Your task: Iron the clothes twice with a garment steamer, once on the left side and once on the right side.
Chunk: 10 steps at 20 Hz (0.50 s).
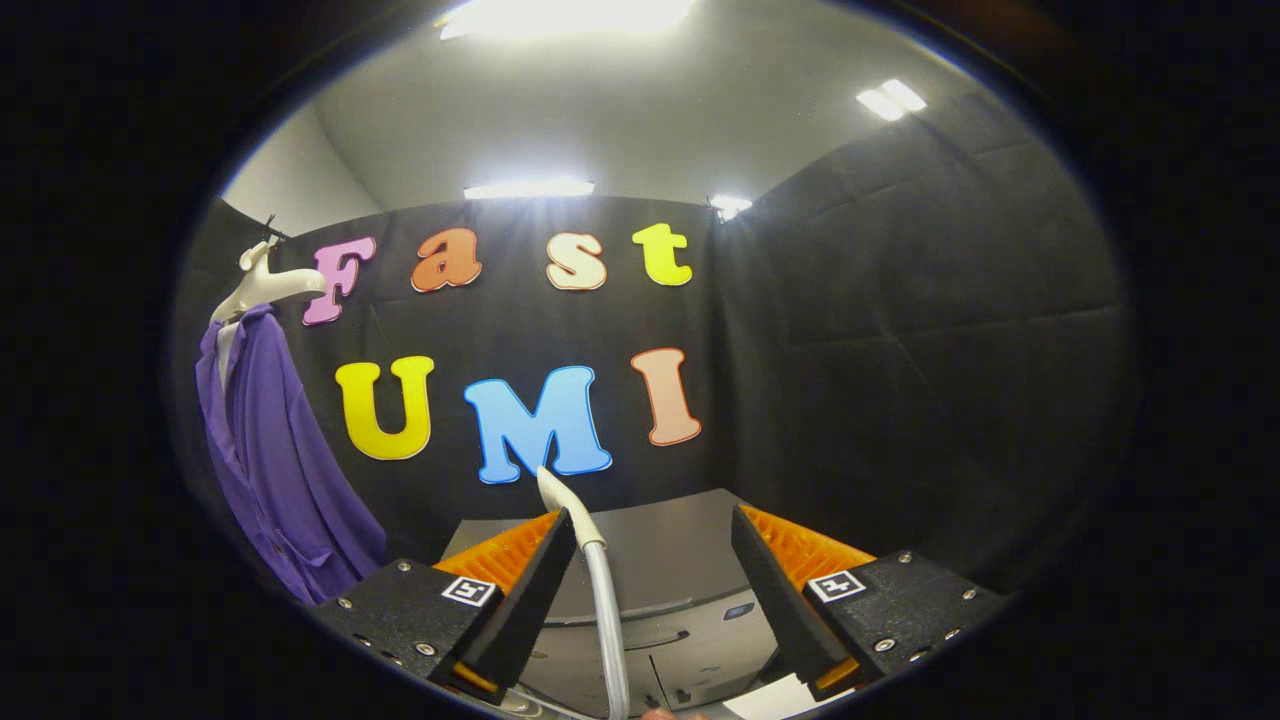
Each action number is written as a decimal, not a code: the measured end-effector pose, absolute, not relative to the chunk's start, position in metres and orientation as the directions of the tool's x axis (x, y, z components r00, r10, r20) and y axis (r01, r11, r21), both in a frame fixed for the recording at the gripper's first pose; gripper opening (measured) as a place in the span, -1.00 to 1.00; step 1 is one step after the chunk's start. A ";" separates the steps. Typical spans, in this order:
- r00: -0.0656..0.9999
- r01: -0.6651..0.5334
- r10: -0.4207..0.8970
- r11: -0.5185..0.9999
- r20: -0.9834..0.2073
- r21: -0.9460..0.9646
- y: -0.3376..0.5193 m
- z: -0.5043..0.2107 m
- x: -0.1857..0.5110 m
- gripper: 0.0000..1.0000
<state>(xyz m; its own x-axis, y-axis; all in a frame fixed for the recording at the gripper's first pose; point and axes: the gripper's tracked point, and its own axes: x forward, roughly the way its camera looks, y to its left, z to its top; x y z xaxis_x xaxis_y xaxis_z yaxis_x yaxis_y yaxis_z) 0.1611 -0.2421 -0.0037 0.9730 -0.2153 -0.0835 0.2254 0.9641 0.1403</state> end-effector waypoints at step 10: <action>0.968 -0.003 0.101 0.919 -0.228 0.395 -0.249 -0.064 0.292 0.89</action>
<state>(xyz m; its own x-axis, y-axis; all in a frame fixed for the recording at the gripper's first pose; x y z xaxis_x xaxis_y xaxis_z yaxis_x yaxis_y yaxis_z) 0.2925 -0.2491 -0.0638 0.9684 0.1014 -0.2276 -0.0034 0.9188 0.3948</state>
